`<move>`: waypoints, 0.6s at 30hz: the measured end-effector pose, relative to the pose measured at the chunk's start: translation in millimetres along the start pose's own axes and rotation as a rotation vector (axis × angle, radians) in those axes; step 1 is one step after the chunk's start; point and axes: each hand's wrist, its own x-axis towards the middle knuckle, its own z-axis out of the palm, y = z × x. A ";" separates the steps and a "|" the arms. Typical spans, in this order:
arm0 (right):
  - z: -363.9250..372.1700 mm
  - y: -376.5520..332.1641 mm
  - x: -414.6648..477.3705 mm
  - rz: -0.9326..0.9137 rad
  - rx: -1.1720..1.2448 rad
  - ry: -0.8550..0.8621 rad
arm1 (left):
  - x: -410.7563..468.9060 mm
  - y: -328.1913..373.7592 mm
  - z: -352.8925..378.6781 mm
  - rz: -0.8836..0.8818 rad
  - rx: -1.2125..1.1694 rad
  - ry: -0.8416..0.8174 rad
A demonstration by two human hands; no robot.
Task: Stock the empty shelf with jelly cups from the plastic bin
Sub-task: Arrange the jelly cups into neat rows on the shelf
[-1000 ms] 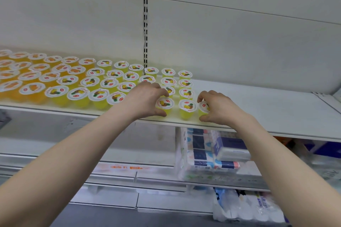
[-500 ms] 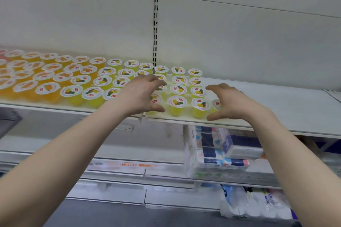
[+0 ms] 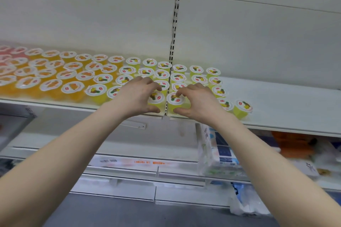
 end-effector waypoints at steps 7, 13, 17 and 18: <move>1.6 -4.4 1.3 0.063 0.063 0.041 | -3.6 -4.3 3.5 -0.009 0.012 0.027; -5.8 -3.8 -5.2 0.053 0.008 0.015 | -3.1 -5.8 3.4 -0.007 -0.015 0.035; -7.8 -0.6 -4.2 0.048 -0.012 -0.027 | -2.1 -7.0 1.5 0.011 -0.027 0.019; -9.0 0.2 -3.5 0.052 -0.002 -0.020 | -2.0 -7.7 1.2 0.021 -0.026 0.018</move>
